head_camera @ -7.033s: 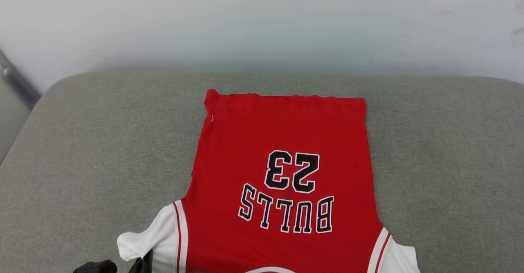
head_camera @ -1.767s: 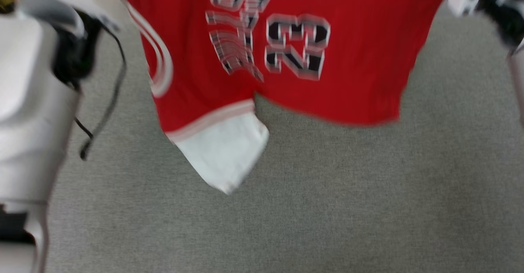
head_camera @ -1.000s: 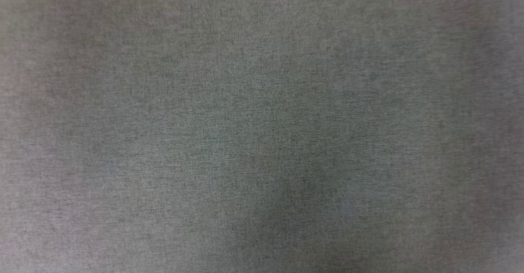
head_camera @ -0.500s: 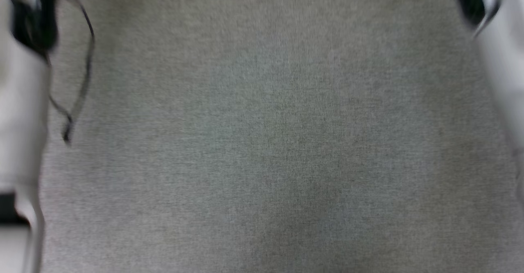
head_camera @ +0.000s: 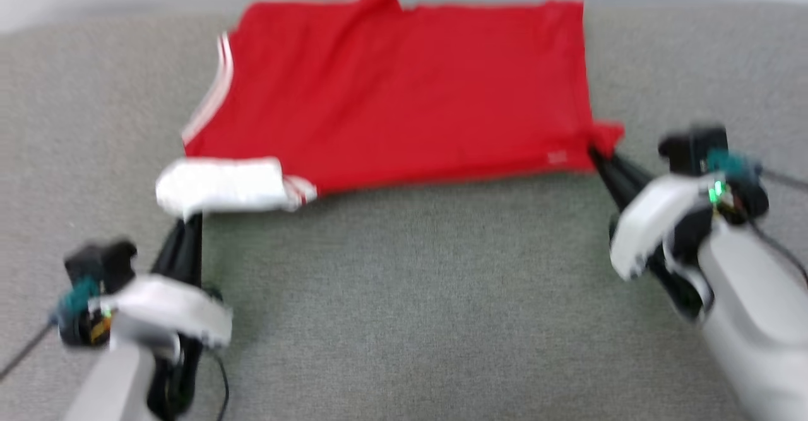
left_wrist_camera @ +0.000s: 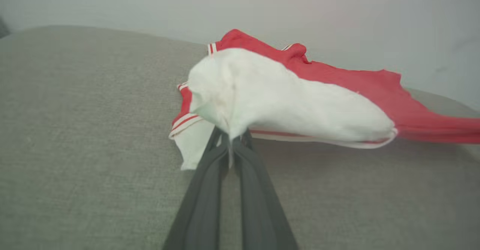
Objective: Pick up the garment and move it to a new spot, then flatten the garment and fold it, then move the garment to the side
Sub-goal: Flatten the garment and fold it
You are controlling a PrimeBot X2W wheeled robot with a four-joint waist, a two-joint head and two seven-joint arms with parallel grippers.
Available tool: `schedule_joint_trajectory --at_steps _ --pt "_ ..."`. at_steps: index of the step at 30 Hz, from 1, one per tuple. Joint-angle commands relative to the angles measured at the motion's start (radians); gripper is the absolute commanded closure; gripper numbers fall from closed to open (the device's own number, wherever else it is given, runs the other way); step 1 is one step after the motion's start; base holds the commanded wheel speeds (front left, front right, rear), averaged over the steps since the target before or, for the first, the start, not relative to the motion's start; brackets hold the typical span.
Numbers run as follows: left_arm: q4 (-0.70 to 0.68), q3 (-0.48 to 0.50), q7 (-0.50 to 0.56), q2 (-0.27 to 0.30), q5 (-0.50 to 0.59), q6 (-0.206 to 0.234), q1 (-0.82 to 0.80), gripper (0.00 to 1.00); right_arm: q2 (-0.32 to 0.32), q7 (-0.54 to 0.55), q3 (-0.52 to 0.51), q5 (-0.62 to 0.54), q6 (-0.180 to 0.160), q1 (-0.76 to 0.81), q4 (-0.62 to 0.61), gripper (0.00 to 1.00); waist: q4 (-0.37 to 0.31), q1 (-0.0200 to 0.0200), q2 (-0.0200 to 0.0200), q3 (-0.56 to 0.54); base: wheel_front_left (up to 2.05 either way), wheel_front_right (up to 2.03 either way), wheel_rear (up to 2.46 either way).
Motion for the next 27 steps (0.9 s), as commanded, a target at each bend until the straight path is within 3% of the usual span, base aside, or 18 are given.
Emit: schedule_joint_trajectory --at_steps 1,8,14,20,27 --pt "-0.062 0.01 0.018 0.009 -0.009 0.035 0.083 1.0 -0.024 0.014 -0.019 0.002 -0.001 0.081 -0.046 1.0 0.002 0.0002 -0.0001 -0.073 0.0 0.0 0.0" --pt "-0.361 0.034 0.128 0.043 -0.03 0.175 0.38 1.0 -0.069 0.146 -0.157 -0.025 -0.001 0.404 -0.294 1.0 0.013 0.0002 -0.0001 -0.145 0.0 0.0 0.0" --pt "-0.594 0.038 0.239 0.063 -0.057 0.265 0.546 1.0 -0.028 0.344 -0.354 -0.094 -0.002 0.66 -0.576 1.0 0.031 0.0002 -0.0001 -0.181 0.0 0.0 0.0" --pt "-0.686 0.029 0.315 0.101 -0.051 0.286 0.542 1.0 0.058 0.531 -0.463 -0.163 -0.001 0.756 -0.779 1.0 0.036 0.0002 -0.0001 -0.179 0.0 0.0 0.0" --pt "-0.622 0.003 0.408 0.127 -0.066 0.255 0.393 1.0 0.103 0.63 -0.464 -0.198 -0.001 0.616 -0.731 1.0 0.024 0.0002 -0.0001 -0.119 0.0 0.0 0.0"
